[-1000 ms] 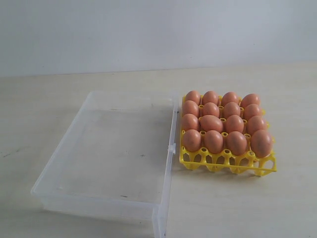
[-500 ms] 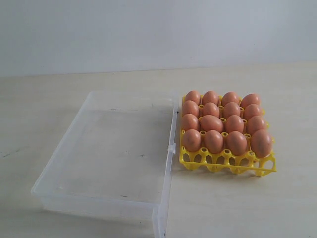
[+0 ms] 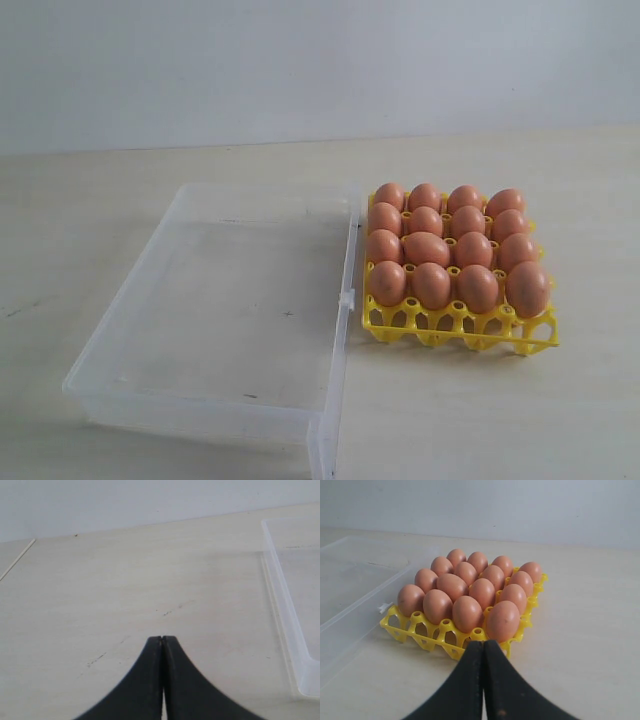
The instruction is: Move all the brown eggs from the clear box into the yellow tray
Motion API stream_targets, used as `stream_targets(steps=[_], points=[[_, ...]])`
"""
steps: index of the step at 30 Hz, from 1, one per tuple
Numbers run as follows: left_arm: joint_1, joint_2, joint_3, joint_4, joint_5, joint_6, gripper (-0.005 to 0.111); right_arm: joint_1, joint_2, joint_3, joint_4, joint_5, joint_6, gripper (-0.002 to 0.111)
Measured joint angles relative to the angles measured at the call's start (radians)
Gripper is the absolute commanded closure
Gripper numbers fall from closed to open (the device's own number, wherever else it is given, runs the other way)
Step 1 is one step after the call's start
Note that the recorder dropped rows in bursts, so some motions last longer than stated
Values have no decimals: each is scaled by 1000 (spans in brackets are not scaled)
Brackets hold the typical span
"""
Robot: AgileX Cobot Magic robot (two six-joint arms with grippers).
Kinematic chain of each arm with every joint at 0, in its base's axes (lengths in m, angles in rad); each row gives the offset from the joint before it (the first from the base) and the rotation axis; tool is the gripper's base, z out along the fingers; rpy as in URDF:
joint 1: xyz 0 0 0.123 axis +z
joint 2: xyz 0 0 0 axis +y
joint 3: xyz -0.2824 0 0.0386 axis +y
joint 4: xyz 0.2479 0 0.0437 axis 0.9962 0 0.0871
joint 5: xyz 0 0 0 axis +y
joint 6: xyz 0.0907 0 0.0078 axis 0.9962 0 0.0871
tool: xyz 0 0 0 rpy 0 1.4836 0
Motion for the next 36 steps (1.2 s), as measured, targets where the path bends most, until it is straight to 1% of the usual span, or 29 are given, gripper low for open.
stream_targets(steps=[15,24,28,36], points=[[0,0,0,0,0,0,107,0,0,0,0,0,-6,108],[0,0,0,0,0,0,107,0,0,0,-83,0,-49,108],[0,0,0,0,0,0,107,0,0,0,-50,0,52,108],[0,0,0,0,0,0,107,0,0,0,-32,0,77,108]])
